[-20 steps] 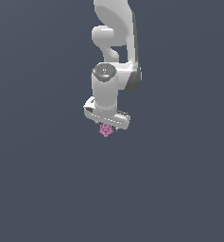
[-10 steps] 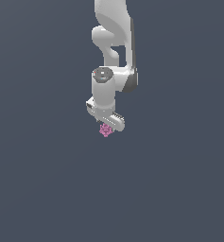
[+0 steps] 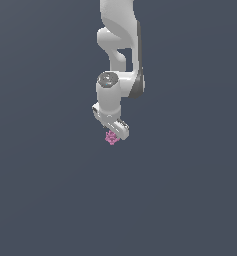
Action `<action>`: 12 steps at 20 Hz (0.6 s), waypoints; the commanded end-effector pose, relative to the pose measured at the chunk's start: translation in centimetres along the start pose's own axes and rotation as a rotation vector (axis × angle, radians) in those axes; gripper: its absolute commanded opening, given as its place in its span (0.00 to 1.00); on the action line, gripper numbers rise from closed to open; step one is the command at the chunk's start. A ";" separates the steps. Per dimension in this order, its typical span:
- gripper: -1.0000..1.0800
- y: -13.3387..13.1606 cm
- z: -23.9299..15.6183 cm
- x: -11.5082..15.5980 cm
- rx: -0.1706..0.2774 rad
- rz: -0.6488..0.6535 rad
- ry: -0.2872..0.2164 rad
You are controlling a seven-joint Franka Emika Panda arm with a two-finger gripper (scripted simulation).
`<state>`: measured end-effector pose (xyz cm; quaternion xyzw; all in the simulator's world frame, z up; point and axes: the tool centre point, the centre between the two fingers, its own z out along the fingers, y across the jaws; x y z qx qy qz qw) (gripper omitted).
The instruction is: Pick up the object and move it to a goal position.
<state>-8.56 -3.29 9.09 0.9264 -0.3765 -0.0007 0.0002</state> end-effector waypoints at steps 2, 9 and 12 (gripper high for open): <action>0.96 0.1 0.1 -0.1 0.001 0.013 0.001; 0.96 0.1 1.1 -0.1 0.000 0.010 0.001; 0.96 0.2 2.4 -0.1 0.000 0.011 0.001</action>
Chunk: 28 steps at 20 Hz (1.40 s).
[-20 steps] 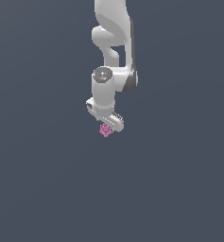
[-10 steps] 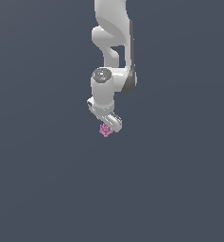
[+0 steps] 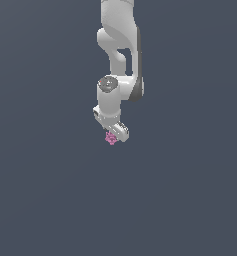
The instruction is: Pick up the object and move it to a goal position.
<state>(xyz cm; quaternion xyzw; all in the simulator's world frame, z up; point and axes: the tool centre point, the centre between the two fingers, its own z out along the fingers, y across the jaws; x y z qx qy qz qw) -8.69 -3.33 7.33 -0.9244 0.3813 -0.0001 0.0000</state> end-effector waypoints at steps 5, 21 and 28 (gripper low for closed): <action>0.96 0.1 2.7 -0.1 0.000 0.003 0.000; 0.00 0.0 3.3 0.0 0.001 0.003 0.000; 0.00 -1.0 2.0 -1.0 0.001 0.003 0.000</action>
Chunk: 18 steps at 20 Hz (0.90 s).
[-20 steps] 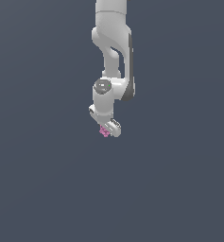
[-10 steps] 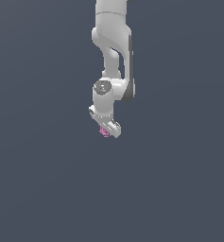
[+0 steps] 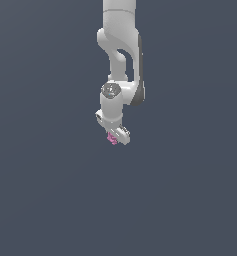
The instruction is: Pick up the object and move it to a goal position.
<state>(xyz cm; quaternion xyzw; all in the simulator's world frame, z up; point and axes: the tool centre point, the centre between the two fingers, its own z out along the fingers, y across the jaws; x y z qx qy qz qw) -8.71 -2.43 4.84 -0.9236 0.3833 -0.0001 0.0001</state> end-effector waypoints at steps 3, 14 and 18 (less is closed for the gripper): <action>0.00 -1.4 -1.7 -1.3 0.001 -0.001 0.001; 0.00 -7.7 -9.6 -7.3 -0.001 0.000 0.002; 0.00 -10.5 -13.2 -9.9 -0.002 0.000 0.003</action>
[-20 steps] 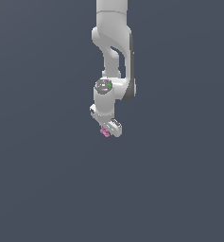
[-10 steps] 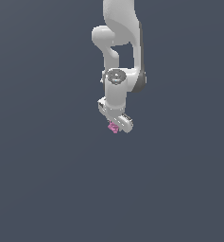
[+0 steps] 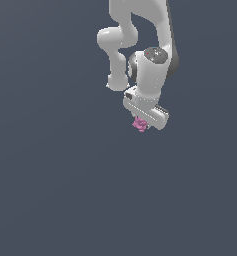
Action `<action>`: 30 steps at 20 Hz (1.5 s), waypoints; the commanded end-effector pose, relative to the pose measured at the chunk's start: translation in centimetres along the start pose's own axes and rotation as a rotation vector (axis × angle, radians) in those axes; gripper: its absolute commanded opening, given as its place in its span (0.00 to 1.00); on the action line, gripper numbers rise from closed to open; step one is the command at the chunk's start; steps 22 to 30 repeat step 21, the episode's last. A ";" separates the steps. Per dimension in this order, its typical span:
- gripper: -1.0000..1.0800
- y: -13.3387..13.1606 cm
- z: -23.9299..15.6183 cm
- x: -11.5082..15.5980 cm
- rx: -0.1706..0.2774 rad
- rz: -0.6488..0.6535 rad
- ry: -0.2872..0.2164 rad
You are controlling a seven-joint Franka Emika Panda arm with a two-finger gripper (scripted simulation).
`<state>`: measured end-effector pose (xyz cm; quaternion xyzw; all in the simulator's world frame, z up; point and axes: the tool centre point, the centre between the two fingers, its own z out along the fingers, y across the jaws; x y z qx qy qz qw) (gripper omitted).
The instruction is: Pick up the object and move it to a goal position.
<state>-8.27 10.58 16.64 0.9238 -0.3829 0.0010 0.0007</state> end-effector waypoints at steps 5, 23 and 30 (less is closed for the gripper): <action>0.00 -4.4 -5.5 -4.0 -0.001 0.001 0.001; 0.00 -9.1 -10.7 -7.7 0.000 0.000 -0.002; 0.00 -9.1 -10.7 -7.7 0.000 0.000 -0.002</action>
